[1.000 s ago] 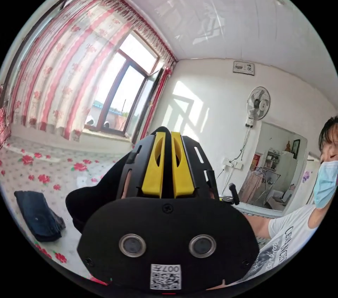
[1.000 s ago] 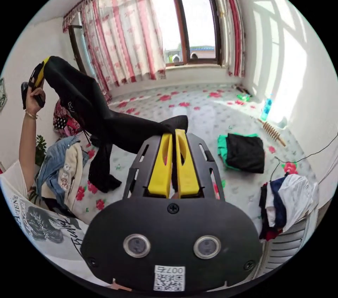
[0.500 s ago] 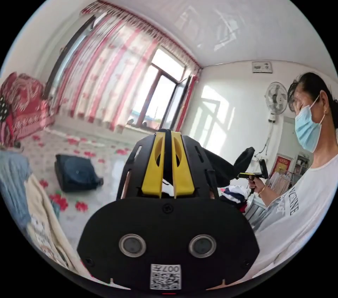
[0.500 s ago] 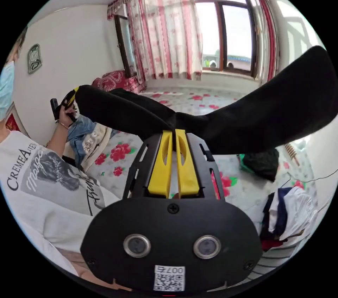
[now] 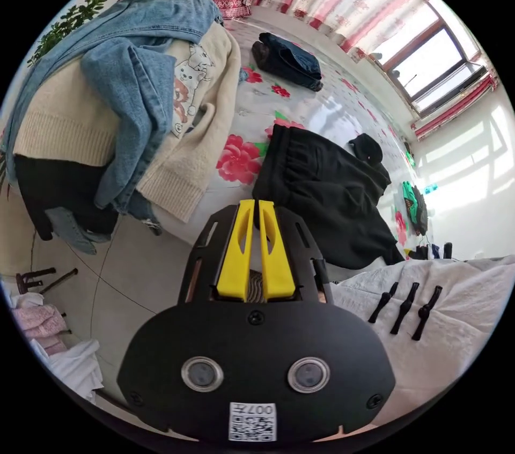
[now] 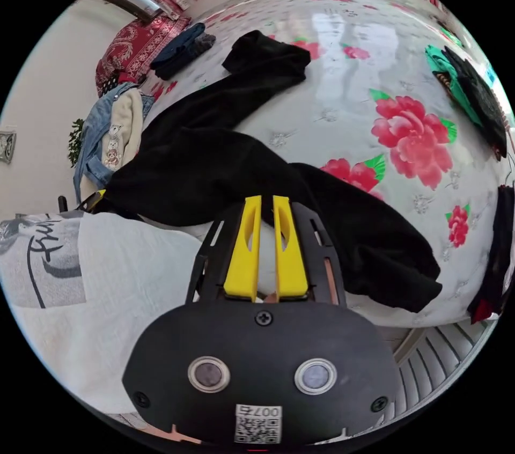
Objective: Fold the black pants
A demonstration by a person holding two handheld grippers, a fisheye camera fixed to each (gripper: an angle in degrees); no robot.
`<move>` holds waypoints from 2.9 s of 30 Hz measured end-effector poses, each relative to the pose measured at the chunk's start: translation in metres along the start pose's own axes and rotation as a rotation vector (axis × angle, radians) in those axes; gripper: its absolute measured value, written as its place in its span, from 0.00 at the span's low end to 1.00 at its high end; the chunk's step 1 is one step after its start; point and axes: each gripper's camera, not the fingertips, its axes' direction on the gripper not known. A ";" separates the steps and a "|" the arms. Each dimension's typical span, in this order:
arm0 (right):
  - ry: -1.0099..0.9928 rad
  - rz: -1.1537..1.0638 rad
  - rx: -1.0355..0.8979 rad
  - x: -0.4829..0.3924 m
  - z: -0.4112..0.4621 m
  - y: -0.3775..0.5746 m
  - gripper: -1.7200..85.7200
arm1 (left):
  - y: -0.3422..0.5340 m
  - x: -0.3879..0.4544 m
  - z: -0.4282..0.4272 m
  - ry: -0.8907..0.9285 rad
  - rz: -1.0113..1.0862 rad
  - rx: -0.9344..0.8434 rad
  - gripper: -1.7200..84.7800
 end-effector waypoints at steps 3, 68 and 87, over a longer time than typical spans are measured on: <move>0.010 0.071 -0.052 0.025 0.006 -0.021 0.05 | 0.000 -0.002 0.010 -0.080 0.020 -0.062 0.01; 0.014 0.513 0.309 0.083 -0.126 0.072 0.09 | -0.058 0.153 0.051 0.033 0.307 0.075 0.02; 0.374 -0.239 -0.148 0.035 -0.006 -0.027 0.03 | -0.024 0.180 -0.022 -0.017 0.219 0.225 0.02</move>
